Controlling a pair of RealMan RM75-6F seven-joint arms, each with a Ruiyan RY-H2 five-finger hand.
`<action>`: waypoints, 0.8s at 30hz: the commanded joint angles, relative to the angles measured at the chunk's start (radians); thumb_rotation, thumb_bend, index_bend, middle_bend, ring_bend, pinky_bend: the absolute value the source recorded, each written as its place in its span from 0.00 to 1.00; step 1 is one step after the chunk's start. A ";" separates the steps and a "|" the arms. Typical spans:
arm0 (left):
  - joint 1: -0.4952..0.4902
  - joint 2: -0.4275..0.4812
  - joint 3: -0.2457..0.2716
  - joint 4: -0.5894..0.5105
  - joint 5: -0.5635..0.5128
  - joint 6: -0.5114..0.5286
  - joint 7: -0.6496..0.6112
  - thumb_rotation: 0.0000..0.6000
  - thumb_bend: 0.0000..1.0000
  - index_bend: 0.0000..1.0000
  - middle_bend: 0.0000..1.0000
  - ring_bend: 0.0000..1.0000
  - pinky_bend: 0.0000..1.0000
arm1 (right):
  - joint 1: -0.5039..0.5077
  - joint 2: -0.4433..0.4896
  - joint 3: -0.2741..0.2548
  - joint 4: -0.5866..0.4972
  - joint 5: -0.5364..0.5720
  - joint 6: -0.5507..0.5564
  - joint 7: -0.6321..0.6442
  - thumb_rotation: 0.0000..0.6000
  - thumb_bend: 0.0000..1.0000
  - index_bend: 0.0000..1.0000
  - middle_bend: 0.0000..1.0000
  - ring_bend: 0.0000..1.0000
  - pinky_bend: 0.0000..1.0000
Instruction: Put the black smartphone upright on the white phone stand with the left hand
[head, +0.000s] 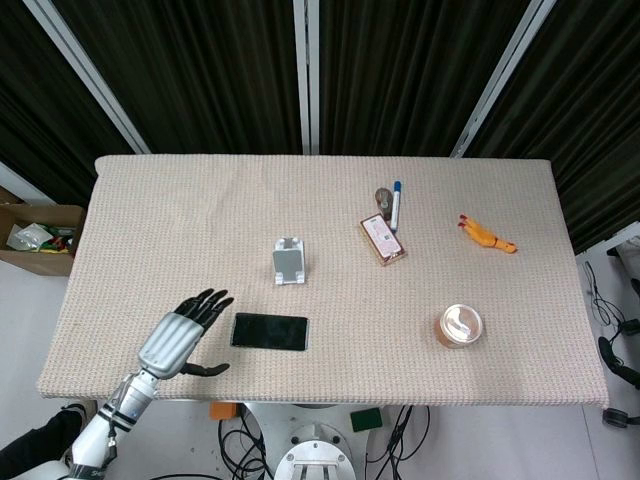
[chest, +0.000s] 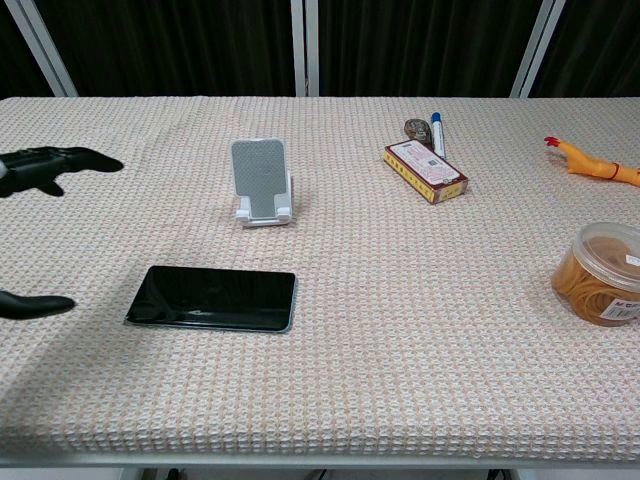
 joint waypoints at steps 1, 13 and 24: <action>-0.024 -0.030 -0.012 0.006 -0.031 -0.033 0.019 0.60 0.10 0.04 0.04 0.01 0.19 | 0.002 0.002 -0.001 0.004 0.004 -0.007 0.003 1.00 0.33 0.00 0.00 0.00 0.00; -0.070 -0.097 -0.012 0.046 -0.099 -0.103 0.059 0.61 0.10 0.04 0.04 0.00 0.19 | 0.002 -0.003 -0.005 0.023 0.001 -0.005 0.019 1.00 0.33 0.00 0.00 0.00 0.00; -0.133 -0.164 -0.049 0.088 -0.271 -0.184 0.234 0.62 0.13 0.11 0.04 0.00 0.19 | -0.001 -0.012 -0.009 0.027 -0.006 0.003 0.013 1.00 0.33 0.00 0.00 0.00 0.00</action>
